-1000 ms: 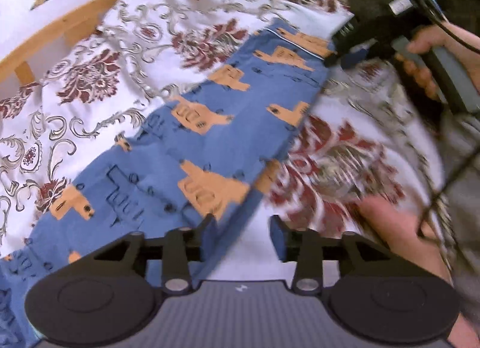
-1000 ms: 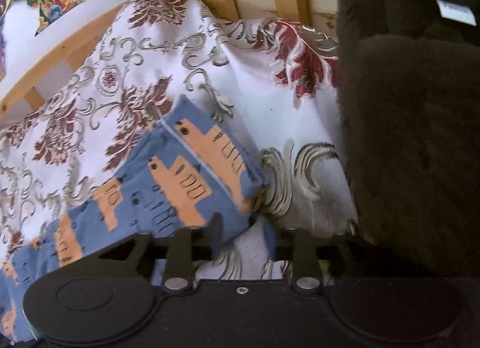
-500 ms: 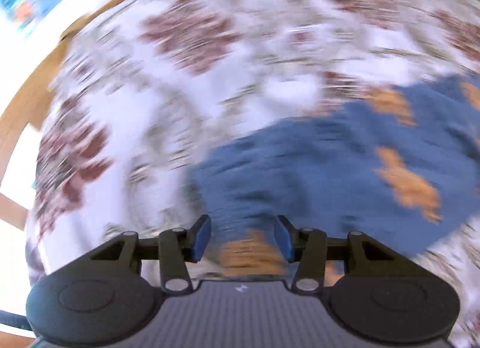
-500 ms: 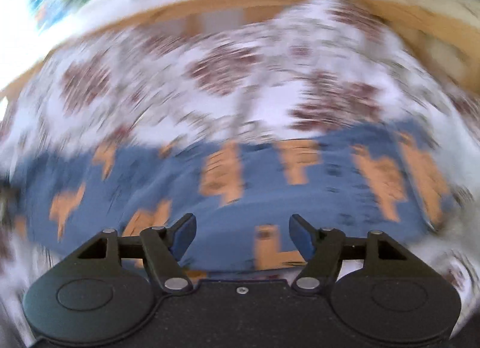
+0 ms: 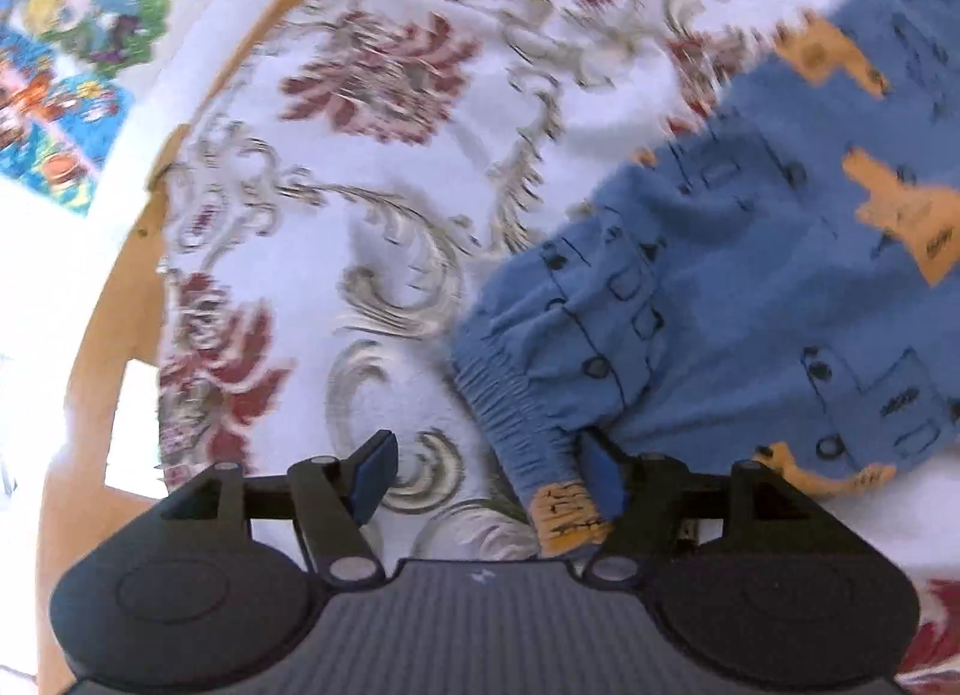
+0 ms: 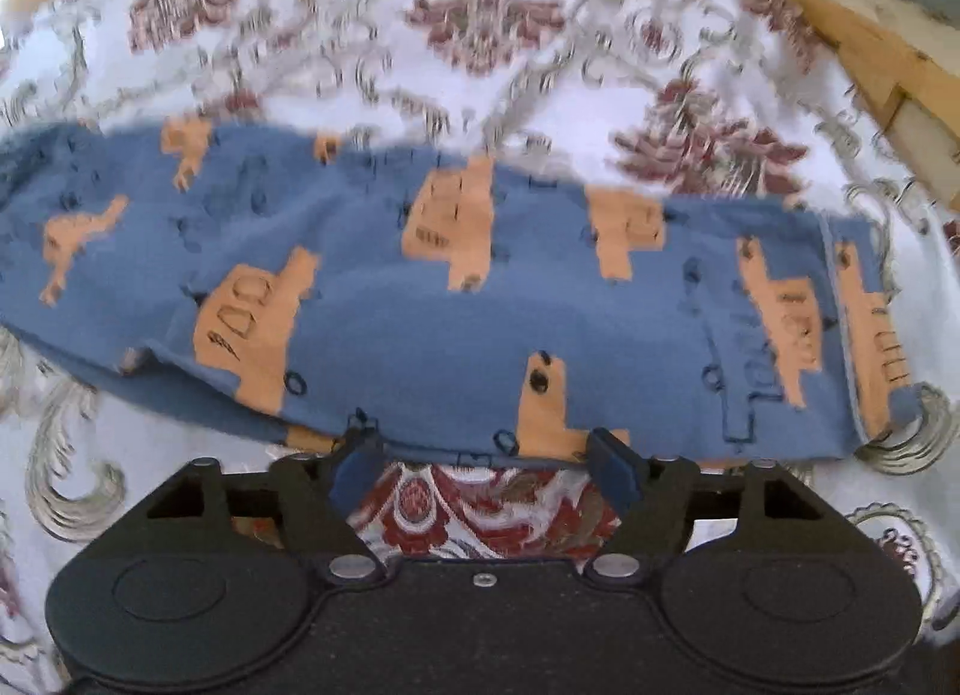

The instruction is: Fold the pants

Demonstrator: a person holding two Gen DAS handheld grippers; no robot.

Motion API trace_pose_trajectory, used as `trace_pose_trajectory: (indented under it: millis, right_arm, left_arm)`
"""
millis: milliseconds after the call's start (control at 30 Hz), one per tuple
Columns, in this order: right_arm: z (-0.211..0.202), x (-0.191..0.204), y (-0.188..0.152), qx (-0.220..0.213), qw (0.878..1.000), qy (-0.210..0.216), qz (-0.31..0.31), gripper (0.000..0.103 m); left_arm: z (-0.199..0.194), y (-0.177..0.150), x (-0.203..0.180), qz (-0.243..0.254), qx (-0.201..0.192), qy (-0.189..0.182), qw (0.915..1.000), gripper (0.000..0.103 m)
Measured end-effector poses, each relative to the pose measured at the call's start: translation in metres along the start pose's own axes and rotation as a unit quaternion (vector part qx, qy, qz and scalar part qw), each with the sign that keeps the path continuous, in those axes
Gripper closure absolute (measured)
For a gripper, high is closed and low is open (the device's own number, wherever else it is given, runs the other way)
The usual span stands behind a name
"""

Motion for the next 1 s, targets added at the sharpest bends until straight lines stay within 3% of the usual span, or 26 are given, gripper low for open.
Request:
trace_pose_trajectory:
  millis: [100, 200, 267, 367, 433, 500, 567, 633, 733, 867, 1000]
  right_arm:
    - [-0.019, -0.005, 0.008, -0.053, 0.997, 0.038, 0.032, 0.028]
    - [-0.02, 0.003, 0.02, -0.057, 0.994, 0.087, 0.045, 0.028]
    - [-0.013, 0.017, 0.027, -0.045, 0.993, 0.101, 0.038, 0.028]
    - [-0.001, 0.035, 0.032, -0.033, 0.995, 0.094, 0.013, 0.031]
    - [0.001, 0.044, 0.027, -0.021, 0.996, 0.089, -0.015, 0.031]
    - [-0.003, 0.052, 0.015, -0.024, 0.995, 0.075, -0.067, 0.03]
    - [-0.007, 0.057, 0.0, -0.026, 0.991, 0.066, -0.112, 0.03]
    - [-0.011, 0.053, -0.003, -0.027, 0.991, 0.067, -0.116, 0.032]
    - [-0.024, 0.041, 0.012, -0.053, 0.994, 0.072, -0.067, 0.034]
    - [-0.029, 0.041, 0.04, -0.071, 0.989, 0.132, -0.003, 0.035]
    - [-0.011, 0.07, 0.038, -0.048, 0.987, 0.138, -0.061, 0.05]
  left_arm:
    - [-0.029, 0.008, 0.003, -0.037, -0.054, -0.029, 0.9974, 0.031]
    - [-0.048, 0.023, -0.01, -0.047, -0.112, -0.097, 0.9879, 0.03]
    - [-0.053, 0.034, -0.032, -0.018, -0.139, -0.144, 0.9797, 0.03]
    - [-0.049, 0.043, -0.079, 0.081, -0.153, -0.168, 0.9705, 0.029]
    - [-0.036, 0.036, -0.107, 0.154, -0.133, -0.162, 0.9657, 0.028]
    - [-0.02, 0.018, -0.122, 0.223, -0.085, -0.157, 0.9584, 0.029]
    - [-0.019, 0.004, -0.122, 0.258, -0.089, -0.142, 0.9514, 0.029]
    - [-0.022, 0.001, -0.114, 0.248, -0.07, -0.151, 0.9543, 0.028]
    - [-0.022, 0.0, -0.099, 0.223, -0.044, -0.179, 0.9571, 0.026]
    - [-0.022, 0.0, -0.093, 0.227, -0.029, -0.192, 0.9543, 0.025]
    - [-0.028, 0.002, -0.076, 0.206, -0.031, -0.228, 0.9511, 0.022]
Point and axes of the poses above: each gripper's, at about its wrist camera, not at the fingertips, and z roughly the way its jaws point, x to its left, y to its top, the point moved 2 cm from there along z, roughly the way its jaws point, and after that the axes turned 14 degrees about -y, right-handed, at the moved point
